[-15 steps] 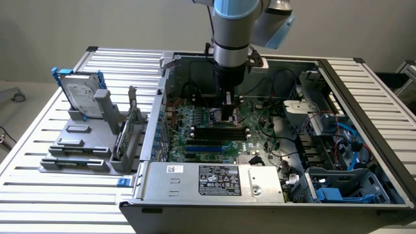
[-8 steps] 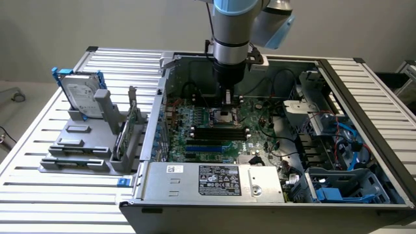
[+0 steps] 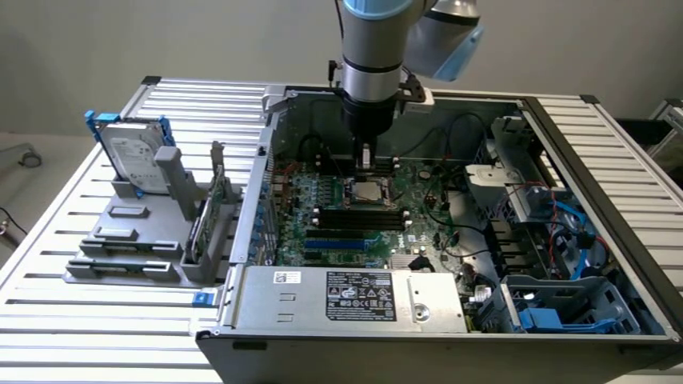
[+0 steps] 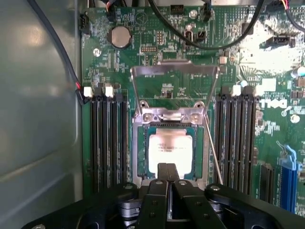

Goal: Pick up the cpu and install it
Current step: 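Place the cpu into insertion slot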

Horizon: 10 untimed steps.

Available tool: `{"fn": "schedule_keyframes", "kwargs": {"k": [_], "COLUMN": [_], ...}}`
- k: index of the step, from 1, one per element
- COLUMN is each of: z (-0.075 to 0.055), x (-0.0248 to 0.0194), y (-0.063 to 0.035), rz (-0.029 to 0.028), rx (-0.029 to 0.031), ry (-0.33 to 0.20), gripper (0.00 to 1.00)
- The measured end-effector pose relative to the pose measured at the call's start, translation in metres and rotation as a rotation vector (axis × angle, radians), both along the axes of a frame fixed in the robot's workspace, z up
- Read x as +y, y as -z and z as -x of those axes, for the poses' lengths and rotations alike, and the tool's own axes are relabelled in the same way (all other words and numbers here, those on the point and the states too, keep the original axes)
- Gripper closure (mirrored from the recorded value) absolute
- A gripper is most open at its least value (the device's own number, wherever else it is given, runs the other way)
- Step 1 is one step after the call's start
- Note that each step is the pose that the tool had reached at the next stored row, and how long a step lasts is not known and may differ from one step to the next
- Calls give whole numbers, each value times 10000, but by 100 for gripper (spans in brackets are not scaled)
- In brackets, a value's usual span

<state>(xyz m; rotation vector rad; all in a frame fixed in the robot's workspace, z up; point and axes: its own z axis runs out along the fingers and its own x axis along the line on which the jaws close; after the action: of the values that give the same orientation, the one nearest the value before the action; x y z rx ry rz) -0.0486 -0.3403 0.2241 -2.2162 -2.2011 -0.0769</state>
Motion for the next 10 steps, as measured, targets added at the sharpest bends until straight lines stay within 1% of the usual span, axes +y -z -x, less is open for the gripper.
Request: {"fn": "schedule_keyframes", "kwargs": {"k": [2,7,9,10], "z": [49,172,207,209], "x": [-4,-12,-15,-17], "y": [-4,-14,-29,-37], "rz": [-8,-19,-20,-22], "rx": [76,245,292,295], "ry": [1,0,1,0], "gripper": [89,89,89,89]}}
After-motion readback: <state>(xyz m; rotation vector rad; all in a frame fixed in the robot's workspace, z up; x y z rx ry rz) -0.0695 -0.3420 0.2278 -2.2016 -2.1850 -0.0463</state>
